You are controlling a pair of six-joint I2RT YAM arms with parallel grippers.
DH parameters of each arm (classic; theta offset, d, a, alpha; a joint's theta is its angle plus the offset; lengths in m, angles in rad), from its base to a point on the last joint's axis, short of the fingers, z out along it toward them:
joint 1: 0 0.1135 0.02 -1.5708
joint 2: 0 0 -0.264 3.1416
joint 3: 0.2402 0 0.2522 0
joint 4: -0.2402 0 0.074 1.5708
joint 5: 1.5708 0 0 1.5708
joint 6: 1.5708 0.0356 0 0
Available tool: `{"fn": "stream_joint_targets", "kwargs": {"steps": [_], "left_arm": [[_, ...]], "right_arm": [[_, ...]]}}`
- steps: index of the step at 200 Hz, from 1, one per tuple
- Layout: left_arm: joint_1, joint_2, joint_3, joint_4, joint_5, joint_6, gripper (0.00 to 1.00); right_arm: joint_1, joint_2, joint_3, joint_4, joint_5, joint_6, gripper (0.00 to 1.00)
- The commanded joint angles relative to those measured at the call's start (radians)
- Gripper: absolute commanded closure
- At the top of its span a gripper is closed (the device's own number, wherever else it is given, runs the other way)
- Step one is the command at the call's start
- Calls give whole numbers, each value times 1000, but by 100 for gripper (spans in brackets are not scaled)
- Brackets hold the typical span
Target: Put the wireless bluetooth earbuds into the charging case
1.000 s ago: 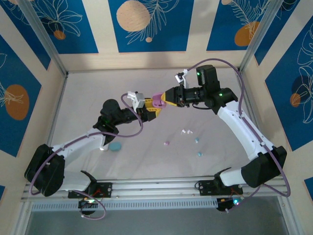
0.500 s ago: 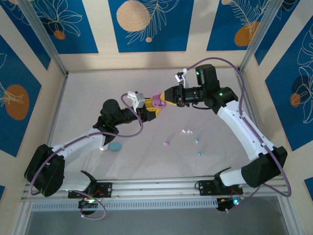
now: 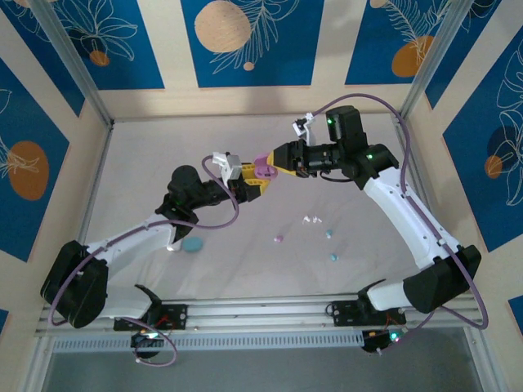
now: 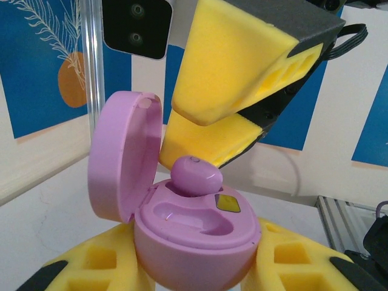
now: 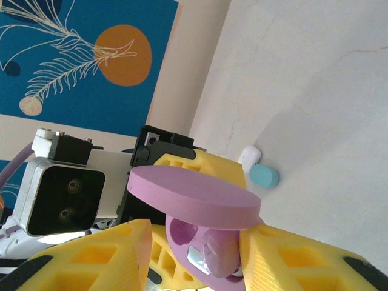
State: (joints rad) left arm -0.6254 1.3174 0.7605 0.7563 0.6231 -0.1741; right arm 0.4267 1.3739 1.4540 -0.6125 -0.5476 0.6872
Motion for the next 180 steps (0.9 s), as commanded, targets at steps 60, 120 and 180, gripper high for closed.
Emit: {"fn": "stream_joint_targets", "kwargs": {"steps": [60,120,180], "left_arm": [[-19,-44,14,24,-17,22,75],[-19,-72,26,-46,-74,61,76],[-20,-99,8,-46,-104,60,76]], "right_arm": [[-2,-75,31,-26,40,-39,54],[-102,-256,-116,32,145,-22,51],[-239,-299,-236,-27,114,7,52]]}}
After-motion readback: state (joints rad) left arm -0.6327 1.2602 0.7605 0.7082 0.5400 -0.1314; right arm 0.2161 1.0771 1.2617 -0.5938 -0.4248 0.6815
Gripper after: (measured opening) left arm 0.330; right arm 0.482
